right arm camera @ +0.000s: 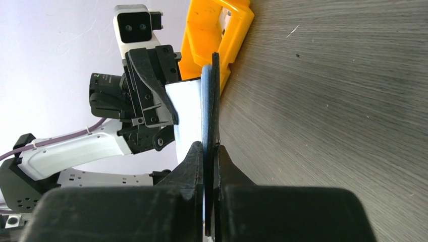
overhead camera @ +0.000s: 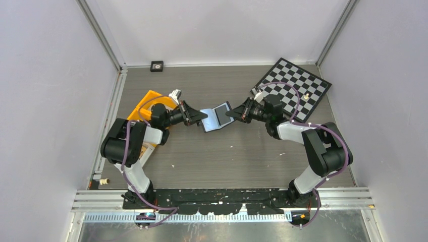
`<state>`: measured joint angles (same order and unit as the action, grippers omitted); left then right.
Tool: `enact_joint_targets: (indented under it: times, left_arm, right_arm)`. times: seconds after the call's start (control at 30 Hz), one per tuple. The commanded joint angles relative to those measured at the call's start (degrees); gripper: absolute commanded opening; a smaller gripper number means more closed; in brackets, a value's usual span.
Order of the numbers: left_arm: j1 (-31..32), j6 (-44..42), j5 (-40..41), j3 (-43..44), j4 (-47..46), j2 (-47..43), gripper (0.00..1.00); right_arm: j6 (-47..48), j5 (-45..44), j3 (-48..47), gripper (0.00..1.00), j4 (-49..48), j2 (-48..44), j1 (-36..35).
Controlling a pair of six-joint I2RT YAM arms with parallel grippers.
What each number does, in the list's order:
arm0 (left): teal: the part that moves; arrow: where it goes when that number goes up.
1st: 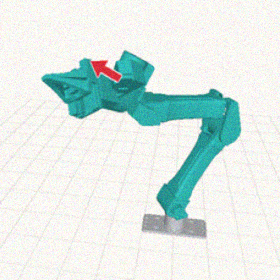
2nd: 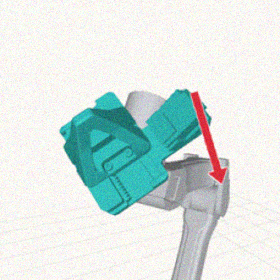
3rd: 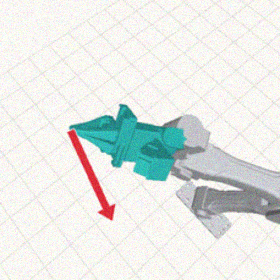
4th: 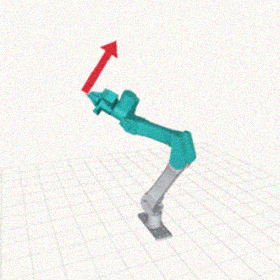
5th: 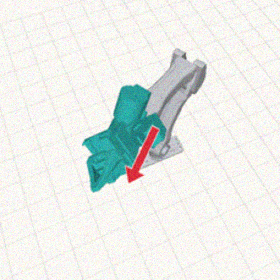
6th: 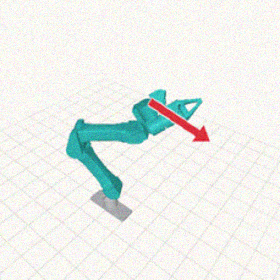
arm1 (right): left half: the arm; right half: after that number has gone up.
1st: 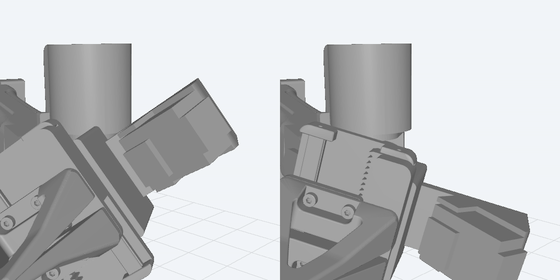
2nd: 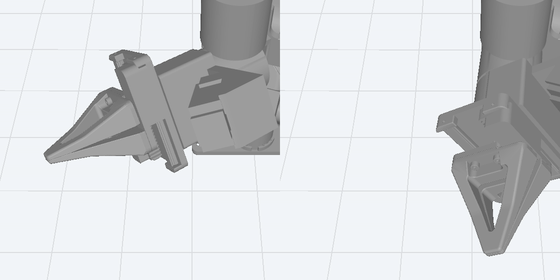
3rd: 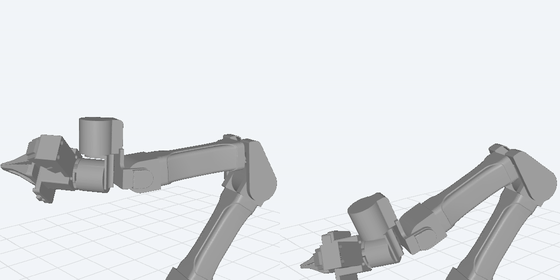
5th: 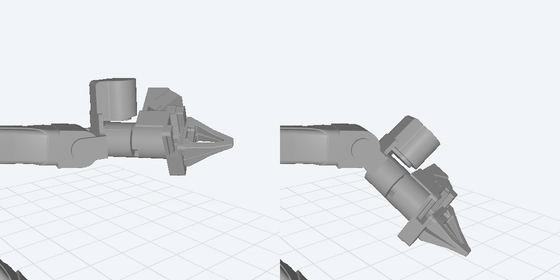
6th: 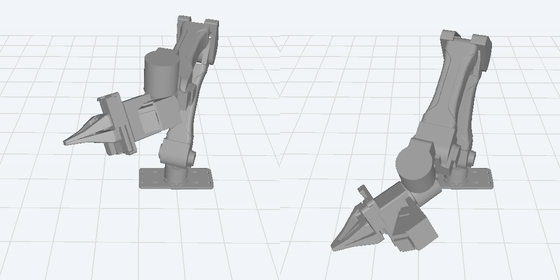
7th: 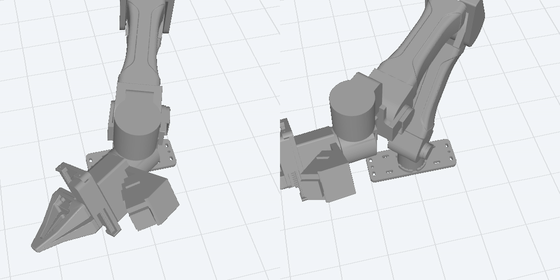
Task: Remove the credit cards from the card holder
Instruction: Remove the credit card from the card holder.
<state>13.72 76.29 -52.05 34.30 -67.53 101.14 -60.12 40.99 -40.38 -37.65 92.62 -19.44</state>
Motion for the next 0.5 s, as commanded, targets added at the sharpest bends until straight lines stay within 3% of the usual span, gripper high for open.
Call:
enact_joint_targets:
  times: [0.0, 0.17, 0.27, 0.47]
  left_arm:
    - [-1.28, -6.49, 2.75, -0.25, 9.31, -4.33, 0.20]
    - [-4.81, -16.91, 10.98, -0.55, 33.28, -10.93, 0.46]
    - [-4.73, -22.52, 15.26, 0.42, 43.11, -17.40, 0.50]
    - [1.32, -29.33, 17.32, 1.61, 44.87, -24.29, 0.49]
  right_arm:
    - [0.52, -0.91, -1.29, 0.01, -2.16, -2.21, -0.41]
    - [4.36, -3.87, -1.24, 0.00, 2.79, -4.55, -0.42]
    - [6.55, -5.66, -1.23, 0.00, 5.31, -5.85, -0.48]
    - [11.84, -10.09, -1.85, 0.00, 10.84, -7.68, -2.22]
